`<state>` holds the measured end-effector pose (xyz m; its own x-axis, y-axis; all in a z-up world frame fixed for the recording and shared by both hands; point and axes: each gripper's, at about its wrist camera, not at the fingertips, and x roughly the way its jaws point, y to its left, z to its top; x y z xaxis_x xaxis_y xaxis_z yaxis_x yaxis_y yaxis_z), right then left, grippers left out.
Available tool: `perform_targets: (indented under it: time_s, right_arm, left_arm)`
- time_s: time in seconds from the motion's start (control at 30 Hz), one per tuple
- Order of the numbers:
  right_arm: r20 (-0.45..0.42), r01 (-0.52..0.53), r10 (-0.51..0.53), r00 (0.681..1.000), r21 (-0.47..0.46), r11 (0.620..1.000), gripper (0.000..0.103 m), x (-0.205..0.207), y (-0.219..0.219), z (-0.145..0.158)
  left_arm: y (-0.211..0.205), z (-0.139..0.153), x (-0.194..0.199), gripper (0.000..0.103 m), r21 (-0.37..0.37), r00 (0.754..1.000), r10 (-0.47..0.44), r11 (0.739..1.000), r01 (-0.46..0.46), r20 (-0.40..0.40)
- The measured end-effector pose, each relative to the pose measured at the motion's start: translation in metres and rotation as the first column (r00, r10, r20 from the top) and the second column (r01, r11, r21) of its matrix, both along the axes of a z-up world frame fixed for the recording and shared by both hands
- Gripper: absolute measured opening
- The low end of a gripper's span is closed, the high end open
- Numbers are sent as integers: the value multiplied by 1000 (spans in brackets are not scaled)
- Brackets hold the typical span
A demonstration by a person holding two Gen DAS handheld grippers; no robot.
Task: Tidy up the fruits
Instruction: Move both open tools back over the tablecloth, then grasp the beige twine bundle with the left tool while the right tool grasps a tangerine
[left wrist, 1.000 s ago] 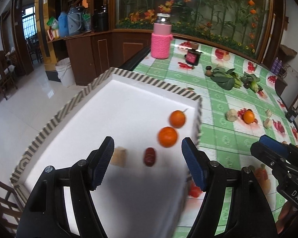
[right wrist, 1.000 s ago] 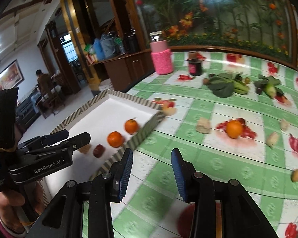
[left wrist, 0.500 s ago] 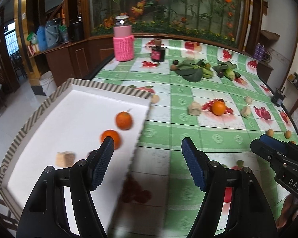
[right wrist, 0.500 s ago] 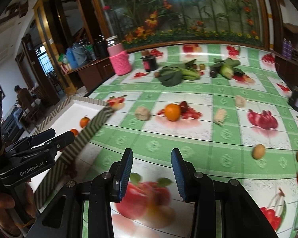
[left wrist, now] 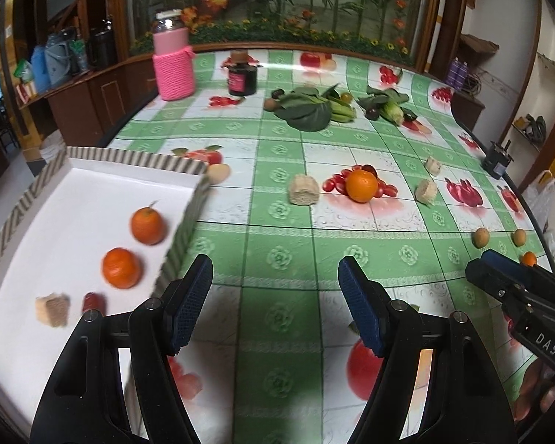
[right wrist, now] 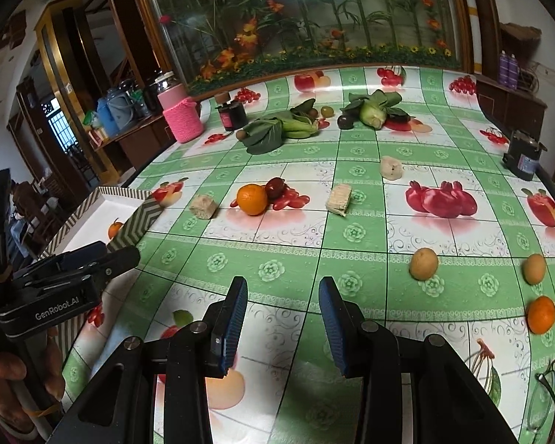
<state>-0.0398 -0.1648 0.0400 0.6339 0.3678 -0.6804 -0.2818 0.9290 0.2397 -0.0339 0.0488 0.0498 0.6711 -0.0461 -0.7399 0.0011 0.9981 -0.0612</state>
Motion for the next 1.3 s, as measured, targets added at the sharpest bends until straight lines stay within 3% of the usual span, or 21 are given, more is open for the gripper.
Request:
perform_targets:
  time_s: [0.4, 0.8, 0.87, 0.93, 0.97, 1.0, 1.2, 1.3]
  right_arm:
    - [-22, -41, 41, 999, 1, 999, 39, 34, 18, 0]
    - [-49, -44, 46, 998, 39, 998, 39, 51, 18, -8]
    - [-47, -42, 45, 998, 60, 997, 39, 54, 16, -9]
    - [-54, -39, 43, 998, 79, 996, 39, 57, 14, -12]
    - [-62, -37, 42, 997, 83, 996, 39, 58, 13, -14]
    - [-64, -36, 42, 997, 82, 996, 39, 59, 13, -14]
    - [-92, -69, 76, 993, 78, 995, 39, 72, 27, -11]
    - [-106, -90, 94, 990, 42, 995, 39, 86, 42, -13]
  left_arm:
    - [-8, -5, 55, 71, -33, 998, -6, 999, 4, -69]
    - [-18, -27, 103, 71, -2, 993, 3, 1000, -3, -116]
    - [-18, -31, 109, 66, -1, 993, 5, 1000, -5, -121]
    - [-16, -36, 114, 42, -7, 992, 2, 1000, -3, -127]
    - [-15, -36, 114, 38, -1, 993, 4, 1000, -4, -116]
    - [-15, -35, 114, 28, -3, 994, 3, 1000, -4, -108]
    - [-8, -30, 99, 28, -89, 995, -6, 996, -3, -99]
    - [-3, -20, 79, 28, -94, 996, 18, 995, -26, -85]
